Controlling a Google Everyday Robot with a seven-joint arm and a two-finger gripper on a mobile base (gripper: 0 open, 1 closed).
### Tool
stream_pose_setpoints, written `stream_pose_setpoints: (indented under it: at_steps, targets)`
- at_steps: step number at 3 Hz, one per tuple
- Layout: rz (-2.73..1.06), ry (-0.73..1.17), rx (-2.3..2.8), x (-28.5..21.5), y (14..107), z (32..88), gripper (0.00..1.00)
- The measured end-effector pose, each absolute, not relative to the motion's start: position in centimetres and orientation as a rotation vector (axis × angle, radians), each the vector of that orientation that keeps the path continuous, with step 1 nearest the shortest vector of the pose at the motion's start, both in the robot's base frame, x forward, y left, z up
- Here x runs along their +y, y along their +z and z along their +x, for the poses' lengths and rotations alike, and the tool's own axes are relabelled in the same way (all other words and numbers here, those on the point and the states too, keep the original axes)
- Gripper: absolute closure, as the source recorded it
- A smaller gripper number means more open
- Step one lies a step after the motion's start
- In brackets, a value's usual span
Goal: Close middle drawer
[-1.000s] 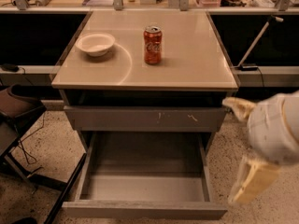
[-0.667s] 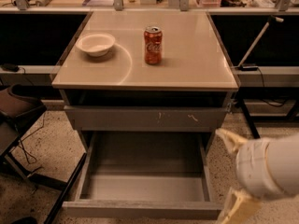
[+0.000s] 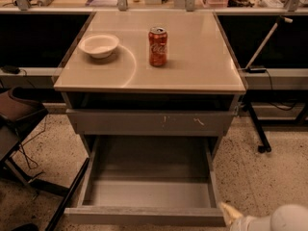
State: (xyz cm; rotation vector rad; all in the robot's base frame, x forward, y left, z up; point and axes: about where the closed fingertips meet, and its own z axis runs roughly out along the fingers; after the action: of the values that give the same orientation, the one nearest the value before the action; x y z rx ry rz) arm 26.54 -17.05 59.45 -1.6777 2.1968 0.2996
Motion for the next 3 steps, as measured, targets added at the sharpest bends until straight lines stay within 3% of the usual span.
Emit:
stream_pose_setpoints:
  at_steps: [3]
  targets:
    - [-1.705,0.504,2.269,-15.5,48.9,19.8,0.0]
